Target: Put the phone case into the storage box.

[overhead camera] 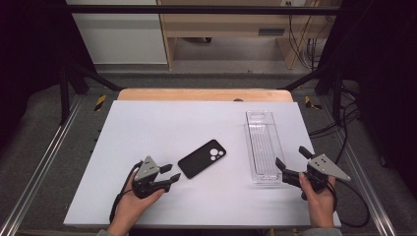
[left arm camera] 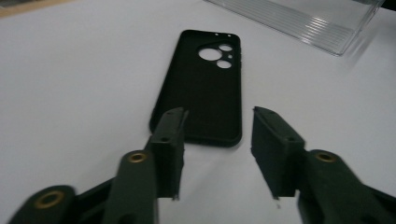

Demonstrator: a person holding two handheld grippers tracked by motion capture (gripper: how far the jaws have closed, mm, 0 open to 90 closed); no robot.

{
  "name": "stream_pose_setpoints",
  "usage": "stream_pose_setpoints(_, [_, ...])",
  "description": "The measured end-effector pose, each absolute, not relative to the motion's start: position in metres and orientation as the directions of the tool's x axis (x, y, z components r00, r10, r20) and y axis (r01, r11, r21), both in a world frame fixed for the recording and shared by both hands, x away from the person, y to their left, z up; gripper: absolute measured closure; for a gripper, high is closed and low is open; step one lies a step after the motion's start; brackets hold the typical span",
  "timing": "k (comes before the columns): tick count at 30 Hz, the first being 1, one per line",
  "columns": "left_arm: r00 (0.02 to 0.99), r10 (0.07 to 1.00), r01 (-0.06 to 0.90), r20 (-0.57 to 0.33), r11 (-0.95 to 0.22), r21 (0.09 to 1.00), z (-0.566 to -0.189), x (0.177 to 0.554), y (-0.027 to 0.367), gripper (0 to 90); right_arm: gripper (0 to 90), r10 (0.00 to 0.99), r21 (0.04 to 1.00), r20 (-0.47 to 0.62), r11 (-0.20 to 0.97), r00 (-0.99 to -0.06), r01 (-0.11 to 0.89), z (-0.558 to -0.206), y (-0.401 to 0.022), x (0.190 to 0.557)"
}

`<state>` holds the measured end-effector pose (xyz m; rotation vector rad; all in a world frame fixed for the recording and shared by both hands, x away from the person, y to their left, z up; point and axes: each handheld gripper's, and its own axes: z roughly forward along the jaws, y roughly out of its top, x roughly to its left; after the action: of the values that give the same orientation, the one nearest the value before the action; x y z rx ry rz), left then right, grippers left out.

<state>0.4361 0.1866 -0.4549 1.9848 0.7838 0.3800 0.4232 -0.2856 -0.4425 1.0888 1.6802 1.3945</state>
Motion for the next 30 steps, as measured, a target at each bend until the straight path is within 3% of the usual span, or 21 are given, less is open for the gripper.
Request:
stream_pose_setpoints(2, [0.751, 0.658, 0.388, -0.063, -0.363, 0.847, -0.455, 0.441, 0.178, 60.6, 6.6, 0.911, 0.983, 0.012, 0.066, -0.413, 0.174, -0.442, -0.286, 0.423])
stream_pose_setpoints(3, [0.756, 0.652, 0.404, -0.068, -0.381, 0.832, -0.455, 0.447, 0.167, 74.0, 6.6, 0.909, 0.983, 0.013, 0.065, -0.416, 0.173, -0.442, -0.286, 0.423])
stream_pose_setpoints(5, [0.759, 0.648, 0.411, -0.063, -0.402, 0.818, -0.456, 0.452, 0.160, 76.3, 6.6, 0.908, 0.983, 0.009, 0.069, -0.419, 0.171, -0.442, -0.286, 0.423])
stream_pose_setpoints(7, [0.759, 0.648, 0.432, -0.065, -0.427, 0.794, -0.460, 0.458, 0.150, 86.4, 6.7, 0.904, 0.983, 0.006, 0.073, -0.428, 0.168, -0.442, -0.283, 0.423])
stream_pose_setpoints(9, [0.756, 0.652, 0.450, -0.064, -0.446, 0.774, -0.465, 0.462, 0.142, 88.9, 6.8, 0.902, 0.982, -0.002, 0.082, -0.432, 0.167, -0.441, -0.282, 0.423])
stream_pose_setpoints(14, [0.746, 0.664, 0.474, -0.044, -0.485, 0.735, -0.474, 0.466, 0.133, 89.8, 6.8, 0.899, 0.982, -0.010, 0.092, -0.438, 0.166, -0.441, -0.281, 0.424])
stream_pose_setpoints(21, [0.741, 0.667, 0.522, -0.084, -0.492, 0.696, -0.474, 0.469, 0.138, 90.0, 6.9, 0.901, 0.982, -0.007, 0.089, -0.434, 0.169, -0.442, -0.283, 0.424])
stream_pose_setpoints(30, [0.759, 0.646, 0.515, -0.083, -0.517, 0.683, -0.472, 0.441, 0.155, 90.0, 6.9, 0.901, 0.982, -0.011, 0.092, -0.435, 0.166, -0.441, -0.282, 0.423])
